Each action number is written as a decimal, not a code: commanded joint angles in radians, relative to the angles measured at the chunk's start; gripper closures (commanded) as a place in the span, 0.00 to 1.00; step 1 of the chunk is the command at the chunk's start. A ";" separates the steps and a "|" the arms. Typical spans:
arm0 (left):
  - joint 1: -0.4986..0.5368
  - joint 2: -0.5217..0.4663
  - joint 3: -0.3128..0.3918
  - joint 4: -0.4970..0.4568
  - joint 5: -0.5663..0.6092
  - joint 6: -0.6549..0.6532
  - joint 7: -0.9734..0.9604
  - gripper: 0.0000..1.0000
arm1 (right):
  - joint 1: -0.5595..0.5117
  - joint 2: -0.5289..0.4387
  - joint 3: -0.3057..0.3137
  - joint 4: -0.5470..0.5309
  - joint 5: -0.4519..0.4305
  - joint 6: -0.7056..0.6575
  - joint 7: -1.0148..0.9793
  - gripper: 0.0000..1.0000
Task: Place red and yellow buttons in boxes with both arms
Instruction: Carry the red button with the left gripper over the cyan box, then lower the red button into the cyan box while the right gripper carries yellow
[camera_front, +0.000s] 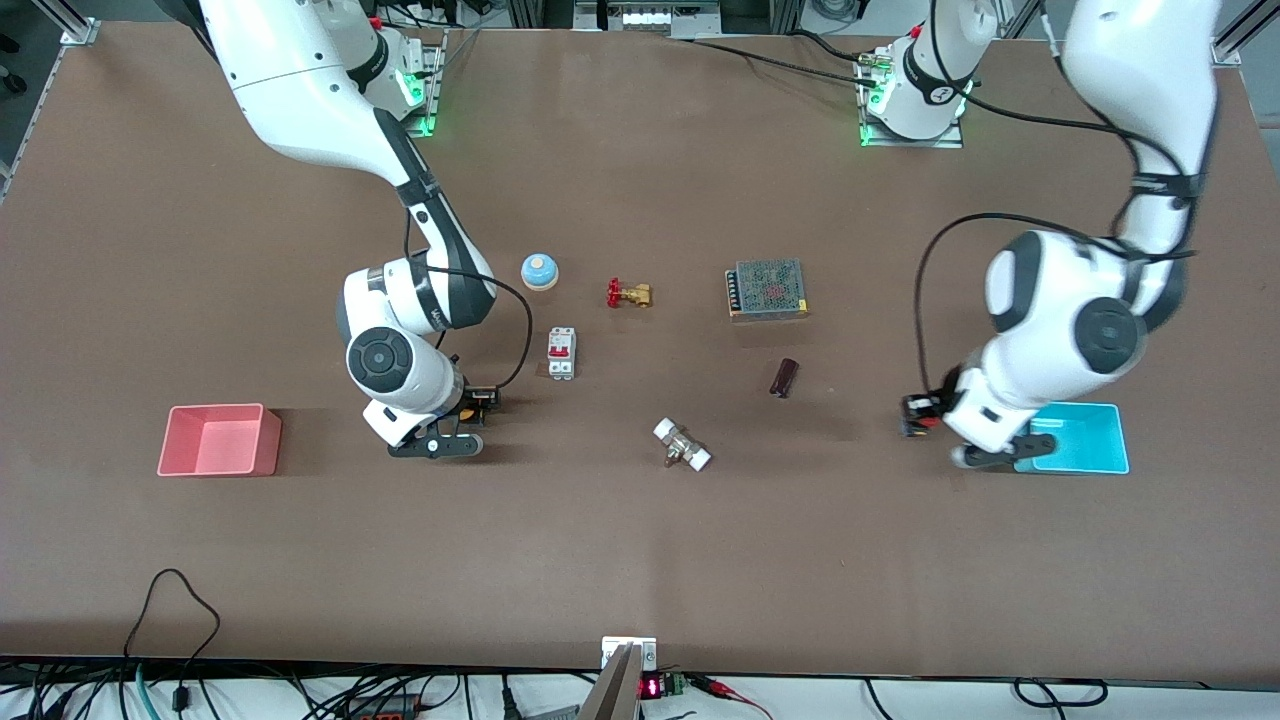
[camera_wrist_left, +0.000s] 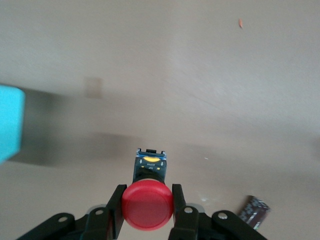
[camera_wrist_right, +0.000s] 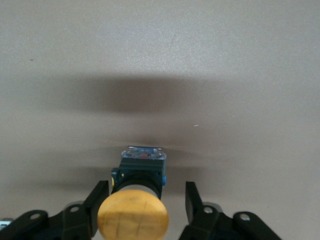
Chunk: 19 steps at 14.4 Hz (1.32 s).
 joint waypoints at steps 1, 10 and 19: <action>0.069 -0.002 -0.003 0.050 0.042 -0.056 0.095 0.76 | -0.002 0.020 0.002 0.034 0.013 -0.005 0.003 0.52; 0.277 0.045 -0.003 0.084 0.068 -0.054 0.434 0.76 | -0.011 -0.001 -0.014 0.099 0.013 -0.038 -0.001 0.72; 0.324 0.176 0.014 0.084 0.091 0.042 0.476 0.74 | -0.209 -0.073 -0.112 0.186 0.012 -0.248 -0.141 0.71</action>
